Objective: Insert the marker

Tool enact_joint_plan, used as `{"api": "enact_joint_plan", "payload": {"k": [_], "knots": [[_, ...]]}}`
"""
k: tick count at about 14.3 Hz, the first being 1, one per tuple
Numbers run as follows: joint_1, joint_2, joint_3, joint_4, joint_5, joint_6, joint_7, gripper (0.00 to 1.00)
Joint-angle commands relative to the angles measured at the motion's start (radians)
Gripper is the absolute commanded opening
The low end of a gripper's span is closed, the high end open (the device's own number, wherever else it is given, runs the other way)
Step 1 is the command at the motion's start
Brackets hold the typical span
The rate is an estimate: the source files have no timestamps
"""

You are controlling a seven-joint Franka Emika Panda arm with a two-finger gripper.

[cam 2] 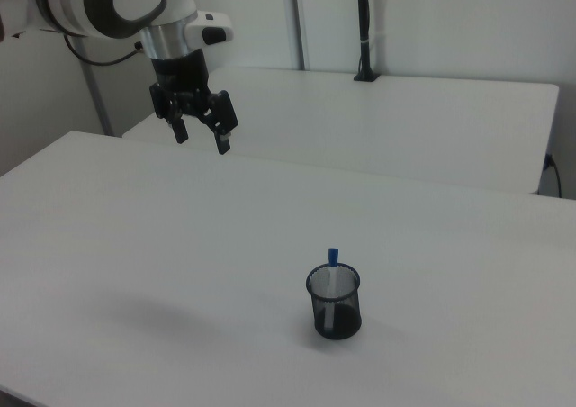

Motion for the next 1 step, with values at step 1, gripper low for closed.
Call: {"api": "enact_joint_plan", "payload": {"k": [1], "knots": [[0.010, -0.014, -0.011, -0.021, 0.018, 0.018, 0.003, 1.00]]}}
